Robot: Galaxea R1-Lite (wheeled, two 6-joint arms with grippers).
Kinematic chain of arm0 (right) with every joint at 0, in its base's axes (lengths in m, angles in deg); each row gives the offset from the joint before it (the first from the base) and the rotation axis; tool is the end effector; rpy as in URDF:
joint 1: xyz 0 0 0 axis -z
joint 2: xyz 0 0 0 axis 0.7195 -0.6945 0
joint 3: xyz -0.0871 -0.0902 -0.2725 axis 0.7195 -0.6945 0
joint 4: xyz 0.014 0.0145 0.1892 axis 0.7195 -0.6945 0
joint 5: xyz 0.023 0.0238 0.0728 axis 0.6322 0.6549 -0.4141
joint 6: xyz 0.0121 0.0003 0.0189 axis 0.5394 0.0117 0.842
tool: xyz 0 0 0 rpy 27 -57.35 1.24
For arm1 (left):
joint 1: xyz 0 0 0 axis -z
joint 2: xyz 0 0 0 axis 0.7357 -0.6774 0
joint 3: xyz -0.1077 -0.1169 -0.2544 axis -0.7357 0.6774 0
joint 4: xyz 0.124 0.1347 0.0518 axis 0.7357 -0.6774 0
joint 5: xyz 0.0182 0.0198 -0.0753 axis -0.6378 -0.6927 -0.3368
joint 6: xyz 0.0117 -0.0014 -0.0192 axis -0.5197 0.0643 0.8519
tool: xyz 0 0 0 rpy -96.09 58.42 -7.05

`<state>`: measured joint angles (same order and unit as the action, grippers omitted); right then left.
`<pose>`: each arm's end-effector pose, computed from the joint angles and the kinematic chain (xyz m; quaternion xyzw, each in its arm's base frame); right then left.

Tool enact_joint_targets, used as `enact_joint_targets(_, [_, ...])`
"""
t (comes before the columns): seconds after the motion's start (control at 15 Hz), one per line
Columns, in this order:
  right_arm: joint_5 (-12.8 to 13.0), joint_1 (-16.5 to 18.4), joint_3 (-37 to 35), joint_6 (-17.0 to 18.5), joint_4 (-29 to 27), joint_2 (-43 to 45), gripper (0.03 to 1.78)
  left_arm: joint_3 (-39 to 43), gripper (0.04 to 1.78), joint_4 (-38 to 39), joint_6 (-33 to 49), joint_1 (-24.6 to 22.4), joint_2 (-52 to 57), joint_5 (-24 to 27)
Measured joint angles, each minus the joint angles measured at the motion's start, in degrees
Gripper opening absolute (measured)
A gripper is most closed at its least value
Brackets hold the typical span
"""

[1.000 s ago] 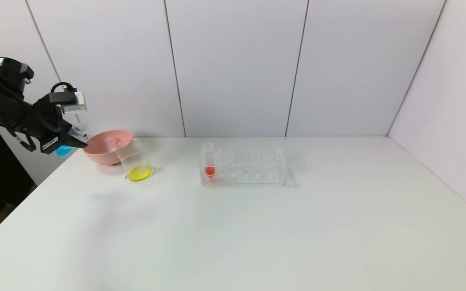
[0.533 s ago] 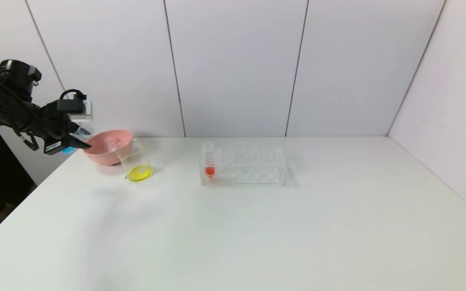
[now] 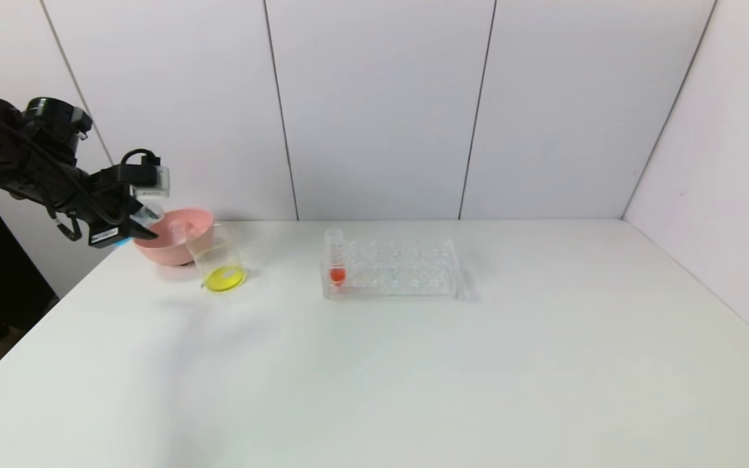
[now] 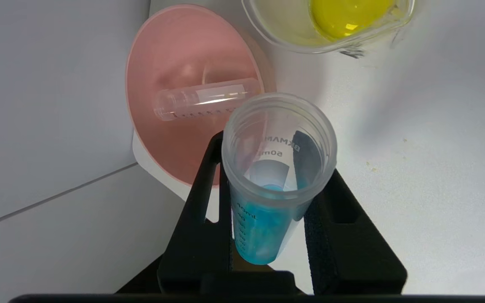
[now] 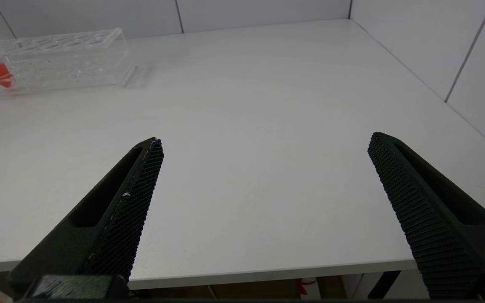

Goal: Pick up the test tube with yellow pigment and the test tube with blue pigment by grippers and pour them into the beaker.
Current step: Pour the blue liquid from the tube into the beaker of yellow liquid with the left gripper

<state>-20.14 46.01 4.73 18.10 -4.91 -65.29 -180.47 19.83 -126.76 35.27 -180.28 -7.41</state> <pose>-0.0229 -0.0008 0.0756 0.0456 -0.0015 -0.0191 0.9988 0.4002 0.0788 0.2280 0.5014 0.2839 -0.3000 0.7602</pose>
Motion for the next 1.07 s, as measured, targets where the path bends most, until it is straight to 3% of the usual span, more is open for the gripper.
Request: enact_joint_targets(1.07, [0.0, 0.0, 0.0, 0.0, 0.02, 0.0, 1.77, 0.02, 0.49, 2.97, -0.84, 3.91, -0.11, -11.96])
